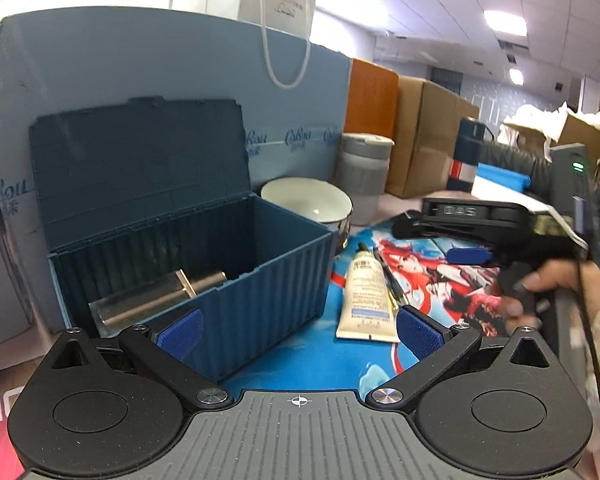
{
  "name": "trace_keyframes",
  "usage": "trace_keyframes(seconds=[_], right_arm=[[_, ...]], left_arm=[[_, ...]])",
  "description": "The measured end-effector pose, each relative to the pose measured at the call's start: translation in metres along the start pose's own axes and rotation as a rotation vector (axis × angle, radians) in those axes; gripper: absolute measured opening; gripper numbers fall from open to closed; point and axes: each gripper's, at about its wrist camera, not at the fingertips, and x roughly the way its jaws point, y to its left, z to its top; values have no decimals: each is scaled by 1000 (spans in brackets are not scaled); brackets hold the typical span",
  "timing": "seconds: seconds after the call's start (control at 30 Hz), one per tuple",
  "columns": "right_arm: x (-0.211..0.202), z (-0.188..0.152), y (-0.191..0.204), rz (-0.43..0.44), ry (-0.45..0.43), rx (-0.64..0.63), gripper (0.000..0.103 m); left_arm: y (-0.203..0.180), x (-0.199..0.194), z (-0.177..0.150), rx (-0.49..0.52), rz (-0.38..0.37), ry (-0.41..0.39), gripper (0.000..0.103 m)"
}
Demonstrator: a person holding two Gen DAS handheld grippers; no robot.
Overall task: Organize rigid objects
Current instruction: 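Grasp the cream lotion bottle with beige cap using the right gripper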
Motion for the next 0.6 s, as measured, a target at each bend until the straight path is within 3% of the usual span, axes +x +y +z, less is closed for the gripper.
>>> trace_keyframes(seconds=[0.2, 0.43, 0.6], right_arm=[[28, -1, 14, 35, 80, -40, 78], [56, -10, 40, -7, 149, -162, 55], [65, -15, 55, -52, 128, -272, 52]], left_arm=[[5, 0, 2, -16, -3, -4, 103], [13, -8, 5, -38, -4, -28, 103], [26, -25, 10, -68, 14, -83, 103]])
